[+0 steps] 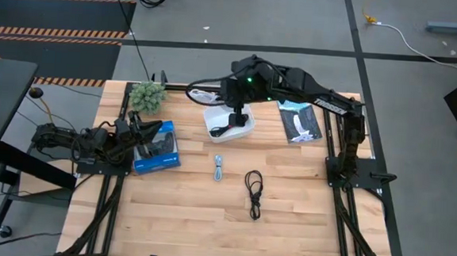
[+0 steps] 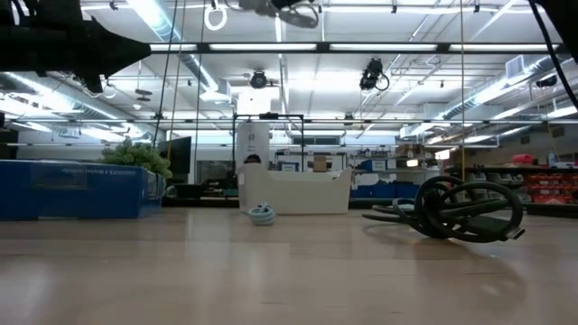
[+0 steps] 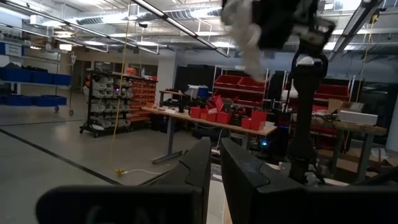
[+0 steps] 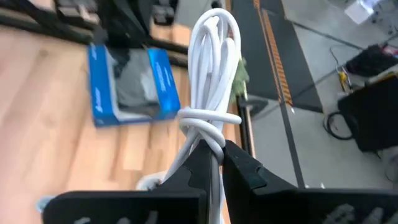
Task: Pick and place USB-C Cables
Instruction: Put the white USB cable into the white bin
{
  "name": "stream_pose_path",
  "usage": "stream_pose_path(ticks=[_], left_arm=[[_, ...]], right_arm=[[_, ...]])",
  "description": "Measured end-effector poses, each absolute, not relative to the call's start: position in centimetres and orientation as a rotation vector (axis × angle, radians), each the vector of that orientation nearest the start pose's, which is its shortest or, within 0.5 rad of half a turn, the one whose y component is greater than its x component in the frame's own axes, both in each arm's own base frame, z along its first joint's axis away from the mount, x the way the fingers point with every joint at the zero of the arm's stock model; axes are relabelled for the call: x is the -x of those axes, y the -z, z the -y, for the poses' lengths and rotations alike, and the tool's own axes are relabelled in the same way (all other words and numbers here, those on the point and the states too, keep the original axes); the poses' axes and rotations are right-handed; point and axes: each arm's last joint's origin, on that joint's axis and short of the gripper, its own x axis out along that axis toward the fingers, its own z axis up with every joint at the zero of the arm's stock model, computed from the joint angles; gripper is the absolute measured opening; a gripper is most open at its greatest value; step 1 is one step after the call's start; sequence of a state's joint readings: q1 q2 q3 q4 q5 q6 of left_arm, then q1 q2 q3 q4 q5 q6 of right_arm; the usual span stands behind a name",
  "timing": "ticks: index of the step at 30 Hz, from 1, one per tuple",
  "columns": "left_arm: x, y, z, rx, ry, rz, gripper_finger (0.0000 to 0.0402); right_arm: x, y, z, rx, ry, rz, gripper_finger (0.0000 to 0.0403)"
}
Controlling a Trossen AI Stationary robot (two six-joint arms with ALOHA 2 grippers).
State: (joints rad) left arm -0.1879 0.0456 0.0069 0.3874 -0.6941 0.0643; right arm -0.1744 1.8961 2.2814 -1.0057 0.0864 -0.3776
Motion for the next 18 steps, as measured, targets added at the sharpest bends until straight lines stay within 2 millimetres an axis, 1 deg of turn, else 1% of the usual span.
stream_pose_path(ticks=[4, 9, 14, 18], left_arm=[[-9.0, -19.7, -0.2, 0.088, -0.511, 0.302, 0.0043], [-9.0, -19.7, -0.2, 0.088, -0.511, 0.302, 0.0043], [-9.0, -19.7, -0.2, 0.088, -0.51, 0.302, 0.0043], [-9.0, -19.7, -0.2, 0.088, -0.51, 0.302, 0.0043]], right_arm=[[-38.3, -42.8, 9.1, 0.364, 0.152, -0.724, 0.0027], [-38.6, -39.9, 11.3, 0.399, 0.155, -0.82, 0.0027], [-38.7, -37.3, 12.4, 0.454, 0.136, -0.904, 0.0028], [-39.0, -35.2, 12.8, 0.568, 0.149, -0.973, 0.0028]])
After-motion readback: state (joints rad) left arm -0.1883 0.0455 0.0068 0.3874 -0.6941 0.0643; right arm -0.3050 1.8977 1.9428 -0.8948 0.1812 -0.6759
